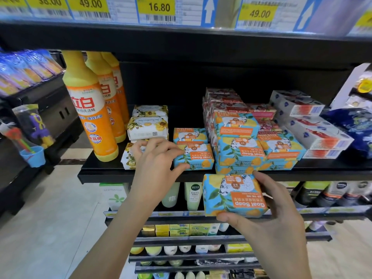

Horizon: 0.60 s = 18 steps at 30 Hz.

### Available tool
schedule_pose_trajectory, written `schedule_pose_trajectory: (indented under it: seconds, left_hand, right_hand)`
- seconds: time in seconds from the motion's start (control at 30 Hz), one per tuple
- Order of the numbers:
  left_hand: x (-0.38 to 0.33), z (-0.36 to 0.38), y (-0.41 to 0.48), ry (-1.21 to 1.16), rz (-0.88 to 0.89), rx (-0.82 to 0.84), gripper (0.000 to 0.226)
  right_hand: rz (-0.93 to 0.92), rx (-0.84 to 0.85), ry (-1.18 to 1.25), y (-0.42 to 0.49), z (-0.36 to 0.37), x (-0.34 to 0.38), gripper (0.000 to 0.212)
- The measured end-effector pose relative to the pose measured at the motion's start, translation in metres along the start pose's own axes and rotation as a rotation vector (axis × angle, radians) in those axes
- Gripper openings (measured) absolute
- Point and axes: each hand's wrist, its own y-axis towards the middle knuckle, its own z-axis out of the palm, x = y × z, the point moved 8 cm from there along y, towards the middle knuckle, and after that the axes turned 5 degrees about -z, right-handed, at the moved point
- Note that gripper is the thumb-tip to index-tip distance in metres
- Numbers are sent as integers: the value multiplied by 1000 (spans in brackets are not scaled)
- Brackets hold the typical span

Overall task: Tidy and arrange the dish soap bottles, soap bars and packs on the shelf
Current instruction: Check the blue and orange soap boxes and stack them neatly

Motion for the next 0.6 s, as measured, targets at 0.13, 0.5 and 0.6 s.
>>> schedule_pose_trajectory:
  seconds: [0.13, 0.5, 0.6]
  left_hand:
    - [2, 3, 13, 63, -18, 31, 35]
    - [1, 1, 19, 47, -54, 2, 38]
    - [10, -28, -3, -44, -75, -82, 34]
  right_hand:
    - [-109, -292, 6, 2, -21, 21, 76]
    - [-25, -333, 74, -1, -8, 34, 102]
    - [-37, -338, 85, 2, -4, 36, 105]
